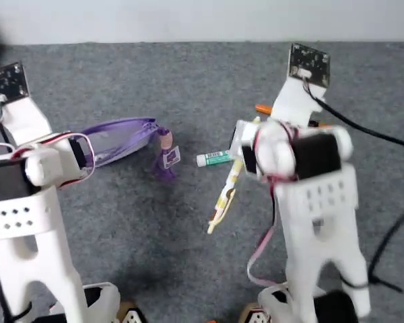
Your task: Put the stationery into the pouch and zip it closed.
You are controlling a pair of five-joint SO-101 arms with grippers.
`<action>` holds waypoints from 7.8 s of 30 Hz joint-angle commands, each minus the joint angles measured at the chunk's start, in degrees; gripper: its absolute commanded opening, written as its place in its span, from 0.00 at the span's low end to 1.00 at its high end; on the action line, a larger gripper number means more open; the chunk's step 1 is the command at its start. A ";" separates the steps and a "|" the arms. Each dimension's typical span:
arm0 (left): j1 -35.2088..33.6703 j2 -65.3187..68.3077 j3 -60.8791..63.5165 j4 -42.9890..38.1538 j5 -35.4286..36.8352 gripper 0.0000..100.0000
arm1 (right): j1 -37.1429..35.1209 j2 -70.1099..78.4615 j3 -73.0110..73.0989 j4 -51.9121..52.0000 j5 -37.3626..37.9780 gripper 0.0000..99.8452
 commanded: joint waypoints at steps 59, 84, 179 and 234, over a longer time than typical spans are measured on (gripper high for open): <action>0.18 6.33 -6.73 0.09 0.70 0.01 | -26.77 -2.42 36.66 -116.70 35.34 0.01; 0.09 6.24 -6.73 0.26 0.70 0.01 | -25.80 -7.87 41.49 -84.88 38.77 0.28; 3.43 6.68 -11.21 0.97 0.79 0.01 | -28.09 -7.78 8.35 -43.12 18.20 0.01; 3.25 6.68 -11.30 0.88 0.79 0.01 | 5.41 -16.57 50.55 -71.34 32.97 0.01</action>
